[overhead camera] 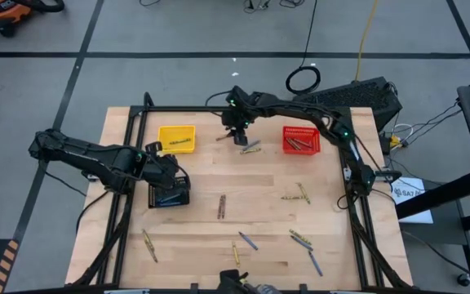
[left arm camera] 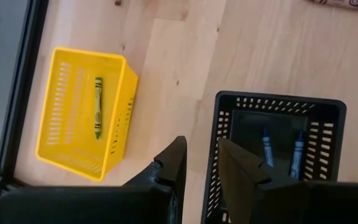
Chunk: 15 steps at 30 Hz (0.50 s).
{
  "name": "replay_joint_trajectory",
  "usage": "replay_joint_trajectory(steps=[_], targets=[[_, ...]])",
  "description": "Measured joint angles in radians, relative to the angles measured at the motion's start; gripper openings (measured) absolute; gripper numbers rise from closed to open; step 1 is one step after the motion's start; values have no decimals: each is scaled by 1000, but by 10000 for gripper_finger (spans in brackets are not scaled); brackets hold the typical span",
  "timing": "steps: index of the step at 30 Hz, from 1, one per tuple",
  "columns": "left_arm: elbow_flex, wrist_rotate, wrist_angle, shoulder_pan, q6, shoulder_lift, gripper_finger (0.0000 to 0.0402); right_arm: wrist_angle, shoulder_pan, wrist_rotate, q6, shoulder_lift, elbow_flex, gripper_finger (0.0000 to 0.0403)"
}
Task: Sort crayons
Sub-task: Put the brown crayon into the red bin
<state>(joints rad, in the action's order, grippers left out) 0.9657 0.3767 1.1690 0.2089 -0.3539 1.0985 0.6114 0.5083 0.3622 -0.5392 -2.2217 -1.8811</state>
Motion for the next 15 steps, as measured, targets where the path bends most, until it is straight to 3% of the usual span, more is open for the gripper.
replay_joint_trajectory(steps=[6, 15], targets=[[0, 0, 0, 0, 3, 0, 85, 82, 0, -66, 0, -92, -125, 132], [0, 0, 0, 0, 4, 0, 85, 157, 3, -131, -49, -102, -138, 132]])
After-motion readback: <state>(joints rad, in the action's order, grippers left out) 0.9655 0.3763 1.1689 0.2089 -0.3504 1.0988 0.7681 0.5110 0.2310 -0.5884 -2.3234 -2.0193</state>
